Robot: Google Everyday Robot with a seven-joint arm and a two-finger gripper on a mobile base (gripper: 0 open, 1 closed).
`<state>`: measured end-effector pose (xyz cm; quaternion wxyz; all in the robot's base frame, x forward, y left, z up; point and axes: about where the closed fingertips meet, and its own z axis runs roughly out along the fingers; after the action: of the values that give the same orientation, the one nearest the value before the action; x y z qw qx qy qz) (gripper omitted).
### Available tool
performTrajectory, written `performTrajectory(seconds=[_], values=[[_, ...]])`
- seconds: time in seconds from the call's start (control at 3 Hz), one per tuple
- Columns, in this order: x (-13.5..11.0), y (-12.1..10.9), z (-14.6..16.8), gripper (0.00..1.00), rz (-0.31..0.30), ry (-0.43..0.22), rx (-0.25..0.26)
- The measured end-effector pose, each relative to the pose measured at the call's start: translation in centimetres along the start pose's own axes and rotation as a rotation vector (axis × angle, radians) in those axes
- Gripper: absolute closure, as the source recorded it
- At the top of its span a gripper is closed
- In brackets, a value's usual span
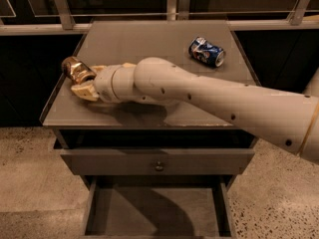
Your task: Place orange can into middle drawer
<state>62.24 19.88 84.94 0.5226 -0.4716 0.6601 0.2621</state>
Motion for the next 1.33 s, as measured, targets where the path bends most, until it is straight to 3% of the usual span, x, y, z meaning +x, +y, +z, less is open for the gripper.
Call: performTrajectory(seconds=[0.33, 0.67, 1.0, 1.33], values=[[-2.4, -0.6, -1.8, 1.0, -0.009, 0.011, -0.078], [-4.3, -1.0, -3.6, 1.0, -0.055, 0.102, -0.134], [-3.6, 0.0, -6.2, 1.0, -0.03, 0.233, -0.197], [-2.0, 3.4, -10.3, 1.0, -0.004, 0.342, -0.305]])
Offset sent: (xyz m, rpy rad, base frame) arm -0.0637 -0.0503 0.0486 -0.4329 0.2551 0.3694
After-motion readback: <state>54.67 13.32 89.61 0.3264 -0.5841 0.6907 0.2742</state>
